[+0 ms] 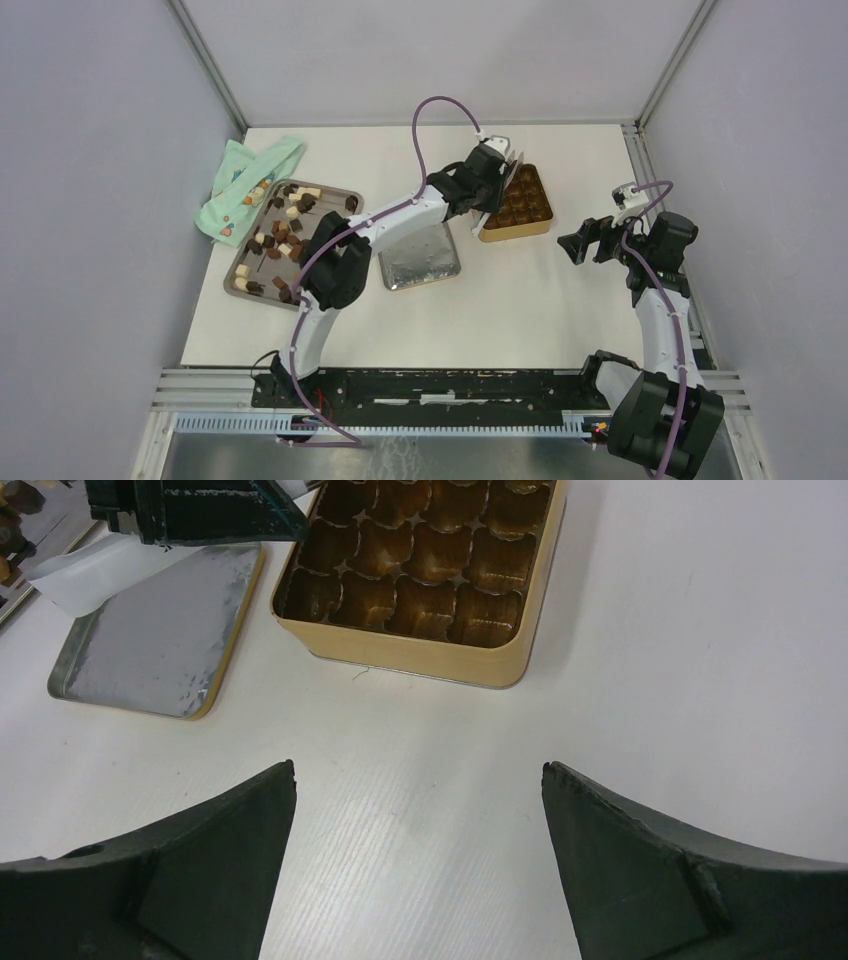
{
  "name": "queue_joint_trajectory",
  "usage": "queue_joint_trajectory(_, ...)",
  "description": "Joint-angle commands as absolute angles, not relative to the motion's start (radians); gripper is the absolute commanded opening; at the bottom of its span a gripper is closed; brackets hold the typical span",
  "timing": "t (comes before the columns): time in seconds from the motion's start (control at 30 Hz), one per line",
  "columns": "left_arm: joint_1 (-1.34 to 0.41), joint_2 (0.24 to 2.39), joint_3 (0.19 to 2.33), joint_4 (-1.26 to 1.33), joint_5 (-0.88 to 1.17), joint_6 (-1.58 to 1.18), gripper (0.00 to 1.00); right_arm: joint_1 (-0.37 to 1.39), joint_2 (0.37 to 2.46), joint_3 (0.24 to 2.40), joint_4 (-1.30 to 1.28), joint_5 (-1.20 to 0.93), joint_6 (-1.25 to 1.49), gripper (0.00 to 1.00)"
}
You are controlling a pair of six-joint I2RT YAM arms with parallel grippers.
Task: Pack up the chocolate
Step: Place the fake chocolate in the packing box.
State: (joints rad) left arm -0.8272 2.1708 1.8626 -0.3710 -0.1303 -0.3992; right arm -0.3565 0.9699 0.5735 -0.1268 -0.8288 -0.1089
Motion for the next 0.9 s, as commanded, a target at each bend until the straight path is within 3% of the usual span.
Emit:
queue_joint_trajectory(0.0,-0.833,2.192,1.935,-0.374,-0.148,-0.372,0.14,-0.362,0.958,0.571,-0.089,-0.830,-0.106,0.98)
queue_joint_trajectory(0.53,-0.833,2.210,1.972,-0.424,-0.169,-0.379,0.37,-0.363,0.951,0.567,-0.089,-0.833,-0.104,0.98)
queue_joint_trajectory(0.87,-0.833,2.221,1.997,-0.443,-0.162,-0.379,0.42,-0.364,0.949,0.566,-0.089,-0.834,-0.104,0.98)
